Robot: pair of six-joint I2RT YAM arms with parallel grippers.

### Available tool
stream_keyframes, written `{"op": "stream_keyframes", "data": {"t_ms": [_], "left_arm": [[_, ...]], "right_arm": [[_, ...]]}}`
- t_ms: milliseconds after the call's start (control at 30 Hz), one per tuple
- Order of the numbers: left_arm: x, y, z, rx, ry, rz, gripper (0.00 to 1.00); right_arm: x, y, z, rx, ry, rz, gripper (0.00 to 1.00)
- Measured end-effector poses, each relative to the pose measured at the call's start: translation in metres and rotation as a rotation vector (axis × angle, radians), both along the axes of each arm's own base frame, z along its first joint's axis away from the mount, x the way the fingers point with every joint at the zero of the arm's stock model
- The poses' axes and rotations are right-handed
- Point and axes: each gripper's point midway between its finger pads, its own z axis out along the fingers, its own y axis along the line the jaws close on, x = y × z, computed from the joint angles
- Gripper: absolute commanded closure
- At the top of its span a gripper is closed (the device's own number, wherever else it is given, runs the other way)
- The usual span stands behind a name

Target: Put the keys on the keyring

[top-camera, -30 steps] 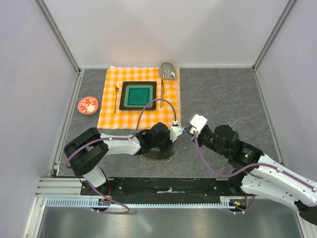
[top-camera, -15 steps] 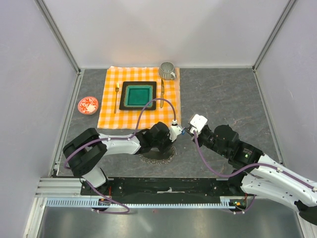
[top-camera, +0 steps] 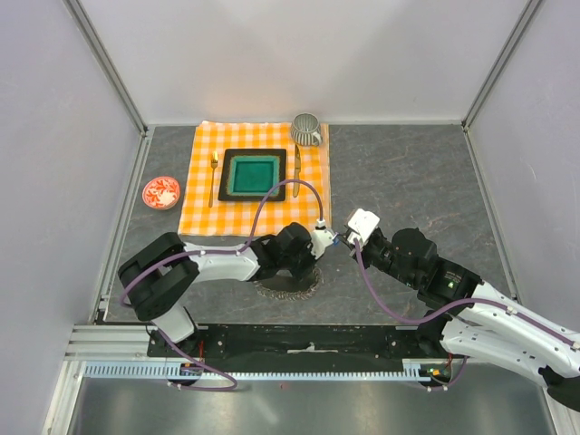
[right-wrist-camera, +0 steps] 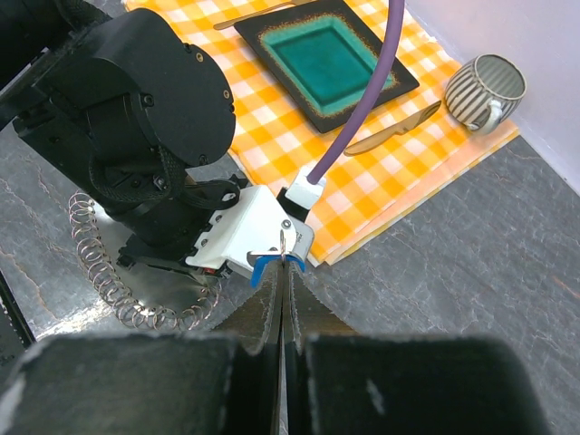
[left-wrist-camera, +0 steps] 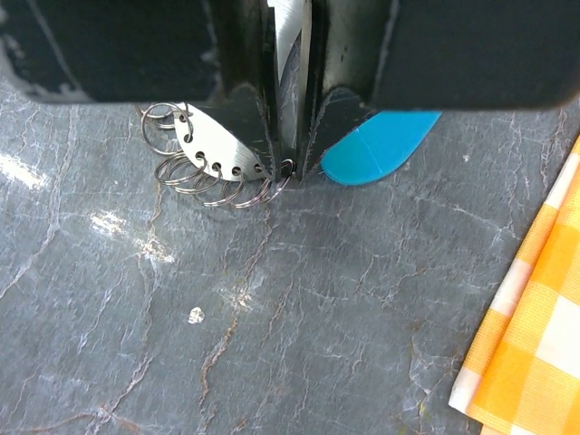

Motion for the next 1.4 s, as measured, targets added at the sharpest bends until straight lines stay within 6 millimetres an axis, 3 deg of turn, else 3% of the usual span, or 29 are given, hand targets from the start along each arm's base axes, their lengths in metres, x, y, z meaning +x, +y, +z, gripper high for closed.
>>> {"op": "stream_keyframes", "data": {"t_ms": [133,300,667,1000,1200,1400], "left_arm": [[0.001,-0.002,-0.001,0.002,0.003,-0.002,0.83],[0.001,-0.003,-0.001,-0.001,0.004,-0.004,0.98],[-0.004,-0.001,0.007,-0.05,-0.014,-0.018,0.98],[-0.016,0.013,0.071,-0.299,-0.218,-0.056,0.98],[-0.022,0.01,0.11,-0.408,-0.337,-0.143,0.98],[-0.028,0.01,0.138,-0.461,-0.447,-0.22,0.98]], "right_arm": [[0.0,0.0,0.0,0.0,0.0,0.0,1.0],[0.0,0.0,0.0,0.0,0.0,0.0,1.0],[0.0,0.0,0.0,0.0,0.0,0.001,1.0],[-0.009,0.0,-0.009,-0.048,0.029,0.048,1.0],[-0.021,0.01,-0.009,-0.141,0.058,0.17,1.0],[-0.031,0.012,-0.027,-0.247,0.095,0.263,1.0]]}}
